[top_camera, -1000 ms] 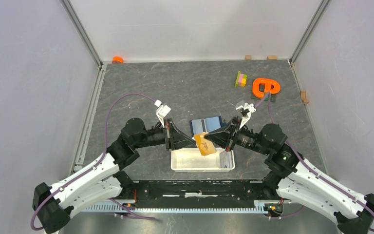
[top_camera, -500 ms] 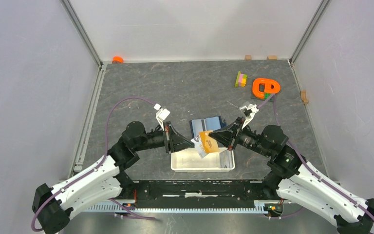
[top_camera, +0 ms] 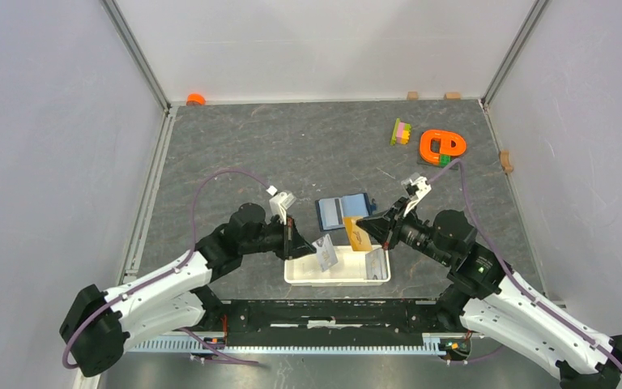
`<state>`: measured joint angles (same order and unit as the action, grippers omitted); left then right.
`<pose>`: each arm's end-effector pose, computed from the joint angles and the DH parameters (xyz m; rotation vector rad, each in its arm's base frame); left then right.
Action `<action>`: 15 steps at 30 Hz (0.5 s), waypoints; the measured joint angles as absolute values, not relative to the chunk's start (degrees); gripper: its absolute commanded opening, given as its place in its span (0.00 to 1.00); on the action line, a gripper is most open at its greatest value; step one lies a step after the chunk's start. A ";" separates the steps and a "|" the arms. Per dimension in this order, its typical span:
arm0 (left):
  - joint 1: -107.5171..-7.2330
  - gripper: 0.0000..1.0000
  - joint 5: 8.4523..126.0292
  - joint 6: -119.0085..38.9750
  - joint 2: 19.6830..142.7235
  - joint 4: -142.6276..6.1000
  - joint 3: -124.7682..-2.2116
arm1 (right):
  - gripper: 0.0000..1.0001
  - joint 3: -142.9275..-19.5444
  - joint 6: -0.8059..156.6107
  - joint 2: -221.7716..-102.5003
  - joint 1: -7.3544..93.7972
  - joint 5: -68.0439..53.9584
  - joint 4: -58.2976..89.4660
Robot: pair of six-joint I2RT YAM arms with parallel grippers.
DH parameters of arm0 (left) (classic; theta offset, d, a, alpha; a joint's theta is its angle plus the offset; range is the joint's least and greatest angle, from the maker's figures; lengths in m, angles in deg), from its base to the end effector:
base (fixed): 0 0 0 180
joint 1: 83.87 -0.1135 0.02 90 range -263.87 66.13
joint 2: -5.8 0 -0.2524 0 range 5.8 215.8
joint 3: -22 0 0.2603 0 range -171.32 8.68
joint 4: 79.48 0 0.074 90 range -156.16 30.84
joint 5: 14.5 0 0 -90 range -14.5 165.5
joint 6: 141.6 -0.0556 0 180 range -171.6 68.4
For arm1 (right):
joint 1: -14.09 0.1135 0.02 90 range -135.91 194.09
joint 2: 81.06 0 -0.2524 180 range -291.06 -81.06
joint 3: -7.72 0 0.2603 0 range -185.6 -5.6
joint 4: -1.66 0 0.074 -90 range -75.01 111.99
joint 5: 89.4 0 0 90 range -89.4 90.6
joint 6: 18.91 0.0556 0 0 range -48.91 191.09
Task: Put the credit cards into the card holder
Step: Place the credit card in the storage box.
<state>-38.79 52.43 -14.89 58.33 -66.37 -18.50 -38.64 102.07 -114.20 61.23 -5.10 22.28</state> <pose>0.1500 -0.1813 0.2064 0.4471 2.1831 -1.2602 0.1254 0.1433 0.2944 -0.3353 1.7946 1.0802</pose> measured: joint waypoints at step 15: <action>-32.50 0.02 53.63 -20.29 72.06 -71.68 -18.54 | 0.00 -37.31 100.69 -114.14 61.23 -4.35 23.26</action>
<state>-32.50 53.63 -20.29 72.06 -71.68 -18.54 -37.31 100.69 -114.14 61.23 -4.35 23.26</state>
